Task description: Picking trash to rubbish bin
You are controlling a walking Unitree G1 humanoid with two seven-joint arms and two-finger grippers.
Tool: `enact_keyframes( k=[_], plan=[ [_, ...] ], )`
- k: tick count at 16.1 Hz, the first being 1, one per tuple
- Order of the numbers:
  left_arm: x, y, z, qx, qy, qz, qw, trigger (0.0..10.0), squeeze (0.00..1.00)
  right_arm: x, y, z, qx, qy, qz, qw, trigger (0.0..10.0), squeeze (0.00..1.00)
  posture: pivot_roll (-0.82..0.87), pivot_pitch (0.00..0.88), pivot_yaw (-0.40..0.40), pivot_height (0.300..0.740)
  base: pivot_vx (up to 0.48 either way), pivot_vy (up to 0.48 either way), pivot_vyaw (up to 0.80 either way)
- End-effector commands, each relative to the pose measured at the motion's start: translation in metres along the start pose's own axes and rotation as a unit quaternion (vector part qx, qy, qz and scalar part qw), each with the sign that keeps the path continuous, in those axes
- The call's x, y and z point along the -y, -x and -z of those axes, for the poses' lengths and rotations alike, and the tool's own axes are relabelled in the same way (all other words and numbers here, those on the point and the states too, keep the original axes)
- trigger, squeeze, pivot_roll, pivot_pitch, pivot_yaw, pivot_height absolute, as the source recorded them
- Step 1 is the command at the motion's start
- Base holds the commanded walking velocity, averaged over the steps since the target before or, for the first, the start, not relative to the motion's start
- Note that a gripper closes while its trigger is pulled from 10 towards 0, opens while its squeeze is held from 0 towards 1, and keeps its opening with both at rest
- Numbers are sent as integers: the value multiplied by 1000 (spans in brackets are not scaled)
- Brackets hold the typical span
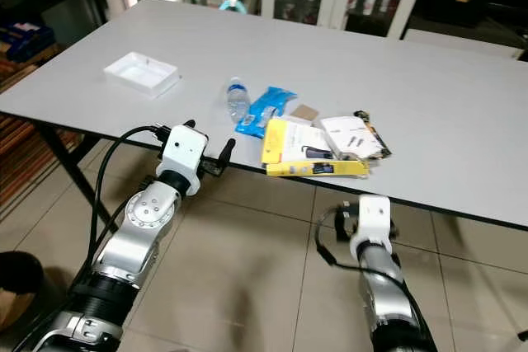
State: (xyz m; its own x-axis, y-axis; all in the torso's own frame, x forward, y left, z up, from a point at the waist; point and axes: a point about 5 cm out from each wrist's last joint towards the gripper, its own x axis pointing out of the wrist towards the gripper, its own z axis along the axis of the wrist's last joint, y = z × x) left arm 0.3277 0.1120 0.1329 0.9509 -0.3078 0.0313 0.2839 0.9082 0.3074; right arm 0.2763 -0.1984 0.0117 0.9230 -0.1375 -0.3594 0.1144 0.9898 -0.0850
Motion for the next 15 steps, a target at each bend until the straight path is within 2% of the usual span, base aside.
enact_keyframes(
  k=[1, 3, 4, 6, 8, 9, 11, 12, 13, 15],
  plan=[
    [0, -2, -9, 13, -1, 5, 1000, 10000, 0, 8, 0, -11, 17, 2, 18, 1000, 10000, 0, -6, 0, -81, 740, 0, 0, 0],
    [-2, -3, -10, 13, -1, 1, 1000, 10000, 0, 19, 2, -29, 57, -14, 54, 997, 10000, 0, -8, 0, -82, 740, 0, 0, 0],
    [-3, -2, -10, 13, 2, -2, 1000, 10000, 0, 29, 2, -53, 101, -17, 90, 991, 10000, 0, -9, 0, -84, 740, 0, 0, 0],
    [-2, -2, -11, 12, 4, -3, 1000, 10000, 0, 32, 3, -80, 145, -33, 99, 984, 10000, 0, -8, 0, -85, 740, 0, 0, 0],
    [-2, -2, -12, 11, 9, 2, 1000, 10000, 0, 22, 3, -119, 201, -51, 57, 977, 10000, 0, -3, 0, -86, 740, 0, 0, 0],
    [-1, -3, -11, 10, 17, 4, 1000, 10000, 0, 17, 2, -126, 207, -53, 39, 976, 10000, 0, -3, 0, -86, 740, 0, 0, 0],
    [0, -3, -9, -3, 68, 13, 998, 10000, 0, -3, 4, -140, 217, -61, -37, 974, 10000, 0, -1, 0, -85, 740, 0, 0, 0],
    [1, -5, -11, 2, 119, 22, 993, 10000, 0, -15, 7, -147, 223, -75, -92, 967, 10000, 0, -3, 0, -83, 740, 0, 0, 0],
    [-4, -7, -24, 15, 113, 33, 993, 10000, 0, -22, 10, -155, 233, -70, -123, 962, 10000, 0, 2, 0, -83, 740, 0, 0, 0],
    [-4, -9, -33, 26, 108, 39, 993, 10000, 0, -21, 11, -156, 230, -68, -134, 962, 10000, 0, 3, 0, -84, 740, 0, 0, 0]
  ],
)
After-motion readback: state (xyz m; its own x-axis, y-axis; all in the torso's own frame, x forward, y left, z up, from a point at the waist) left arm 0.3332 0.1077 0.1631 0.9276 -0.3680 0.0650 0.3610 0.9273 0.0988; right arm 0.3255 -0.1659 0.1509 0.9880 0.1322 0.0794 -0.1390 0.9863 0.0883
